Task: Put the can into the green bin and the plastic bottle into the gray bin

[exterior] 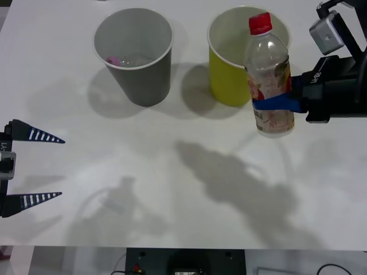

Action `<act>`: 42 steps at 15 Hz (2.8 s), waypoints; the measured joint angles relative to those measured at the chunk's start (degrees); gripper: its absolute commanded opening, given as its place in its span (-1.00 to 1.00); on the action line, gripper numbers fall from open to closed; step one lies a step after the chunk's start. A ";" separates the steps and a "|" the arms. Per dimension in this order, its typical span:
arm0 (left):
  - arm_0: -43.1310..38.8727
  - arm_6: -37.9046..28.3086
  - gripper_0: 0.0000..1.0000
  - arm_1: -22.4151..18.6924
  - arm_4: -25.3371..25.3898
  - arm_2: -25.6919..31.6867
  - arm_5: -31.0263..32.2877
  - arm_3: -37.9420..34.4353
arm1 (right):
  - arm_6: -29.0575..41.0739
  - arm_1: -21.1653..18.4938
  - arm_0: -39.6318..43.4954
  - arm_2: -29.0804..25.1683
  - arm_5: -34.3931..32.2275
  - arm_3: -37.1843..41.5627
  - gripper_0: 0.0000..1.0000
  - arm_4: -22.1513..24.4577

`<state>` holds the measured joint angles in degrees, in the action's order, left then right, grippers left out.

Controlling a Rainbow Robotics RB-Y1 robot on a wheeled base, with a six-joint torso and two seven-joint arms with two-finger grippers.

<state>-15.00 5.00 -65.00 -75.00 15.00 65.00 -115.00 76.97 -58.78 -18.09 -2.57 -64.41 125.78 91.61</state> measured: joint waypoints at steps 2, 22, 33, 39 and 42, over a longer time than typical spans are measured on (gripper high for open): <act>0.00 0.00 1.00 0.00 0.00 0.00 0.00 0.00 | 0.02 -0.35 -5.31 0.29 -4.36 -1.62 -1.00 0.01; 0.00 0.00 1.00 0.00 0.00 0.00 0.00 0.00 | -0.29 20.43 -50.32 28.94 3.30 -37.53 -1.00 19.54; 0.00 0.00 1.00 0.00 0.00 0.00 0.00 0.00 | -7.31 36.14 -56.85 32.05 14.20 -55.63 -0.83 25.72; 0.00 0.00 1.00 0.00 0.00 0.00 0.00 0.00 | -7.35 36.21 -56.63 32.63 14.32 -55.65 1.00 25.58; 0.00 0.00 1.00 0.00 0.00 0.00 0.00 0.00 | -7.32 36.18 -56.55 32.63 14.32 -55.65 1.00 25.07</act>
<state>-15.00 5.00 -65.00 -75.00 15.00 65.00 -115.00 69.65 -22.60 -74.64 30.06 -50.09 70.13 116.68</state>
